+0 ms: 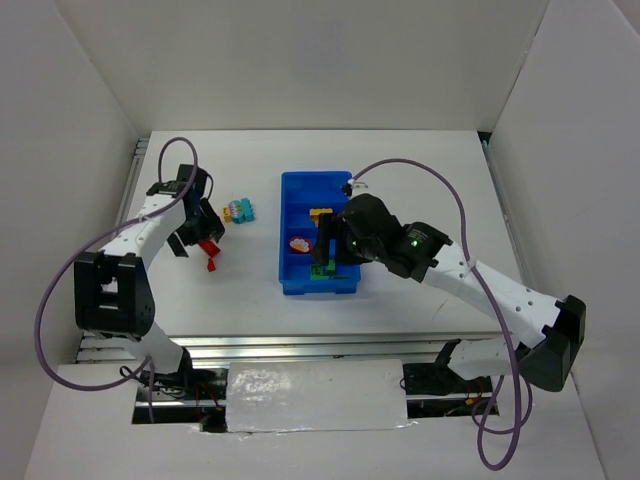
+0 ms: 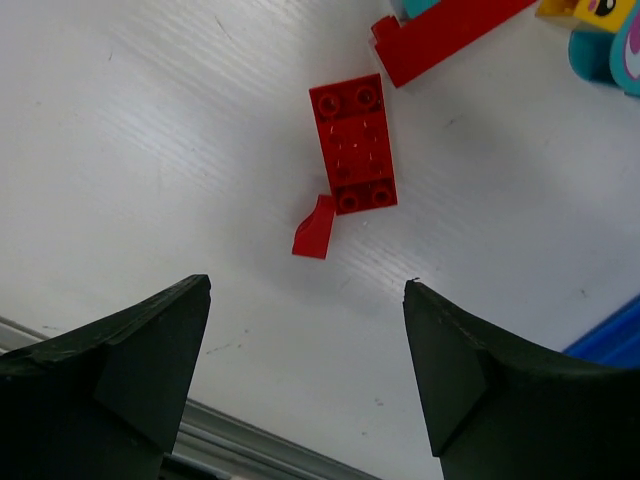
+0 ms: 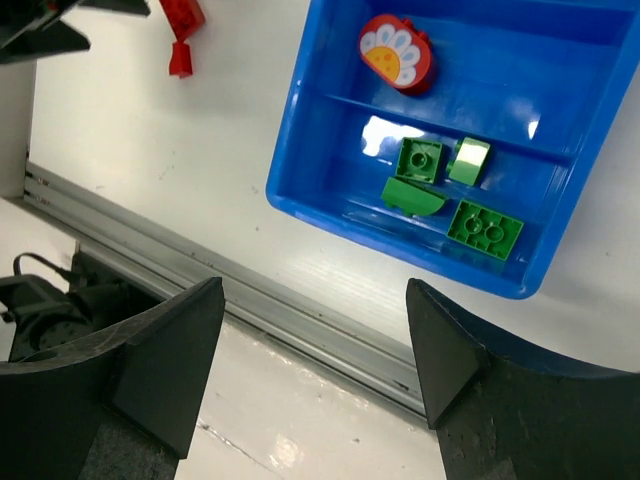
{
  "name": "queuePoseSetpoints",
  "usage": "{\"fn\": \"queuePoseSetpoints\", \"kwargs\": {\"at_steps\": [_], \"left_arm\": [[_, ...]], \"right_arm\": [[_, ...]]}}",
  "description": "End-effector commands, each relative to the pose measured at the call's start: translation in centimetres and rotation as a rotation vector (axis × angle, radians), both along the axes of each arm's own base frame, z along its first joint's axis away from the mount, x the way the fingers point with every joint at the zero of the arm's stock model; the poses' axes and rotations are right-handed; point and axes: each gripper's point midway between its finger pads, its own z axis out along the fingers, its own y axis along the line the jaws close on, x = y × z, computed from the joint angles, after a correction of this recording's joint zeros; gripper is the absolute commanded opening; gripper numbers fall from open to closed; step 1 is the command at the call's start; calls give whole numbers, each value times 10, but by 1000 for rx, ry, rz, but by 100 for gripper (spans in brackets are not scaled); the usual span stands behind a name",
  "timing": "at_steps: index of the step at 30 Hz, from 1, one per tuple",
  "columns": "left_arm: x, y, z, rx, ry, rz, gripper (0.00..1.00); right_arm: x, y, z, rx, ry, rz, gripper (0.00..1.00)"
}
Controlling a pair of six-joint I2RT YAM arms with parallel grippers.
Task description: Sort the legos into containers by color
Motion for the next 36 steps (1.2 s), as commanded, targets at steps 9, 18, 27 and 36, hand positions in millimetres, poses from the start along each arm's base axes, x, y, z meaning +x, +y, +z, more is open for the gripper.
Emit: {"fn": "queuePoseSetpoints", "kwargs": {"at_steps": [9,18,27,36], "left_arm": [[47,-1,-37,-80,-96,104,87],[45,-2,-65,-90,-59,153,83],[41,0,-78,-77,-39,163,58],[54,-8,-68,-126,-85,141,16]], "right_arm": [[-12,-8,13,27,-43,57,80],[-15,-12,15,16,-54,73,81],[-15,-17,13,-3,-58,68,81],[-12,-19,13,-25,-67,58,81]]}}
